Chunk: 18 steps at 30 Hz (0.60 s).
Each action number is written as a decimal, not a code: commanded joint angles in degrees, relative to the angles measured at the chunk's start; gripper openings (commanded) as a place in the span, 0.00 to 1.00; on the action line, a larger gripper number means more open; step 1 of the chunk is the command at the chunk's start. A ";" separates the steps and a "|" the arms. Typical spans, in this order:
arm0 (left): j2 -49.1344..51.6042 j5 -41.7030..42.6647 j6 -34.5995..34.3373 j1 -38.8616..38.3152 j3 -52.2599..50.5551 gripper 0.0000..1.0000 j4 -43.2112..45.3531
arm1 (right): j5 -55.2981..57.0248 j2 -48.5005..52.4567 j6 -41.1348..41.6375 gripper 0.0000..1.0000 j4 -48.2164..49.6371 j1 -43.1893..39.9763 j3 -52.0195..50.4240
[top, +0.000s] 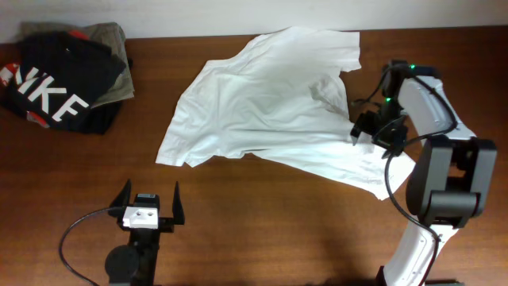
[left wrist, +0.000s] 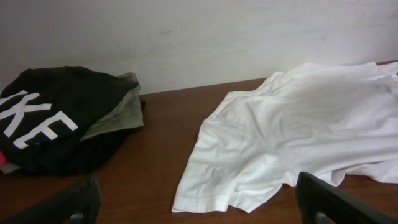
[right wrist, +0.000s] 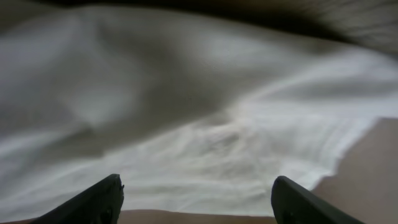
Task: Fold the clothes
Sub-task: 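Grasp the white T-shirt with the right gripper and drag it leftward to center, then reach the left gripper to the T-shirt's left edge and grasp it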
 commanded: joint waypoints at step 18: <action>-0.28 0.66 0.70 0.20 -0.22 0.99 -0.17 | 4.11 -0.90 -24.24 0.85 10.10 1.40 -5.40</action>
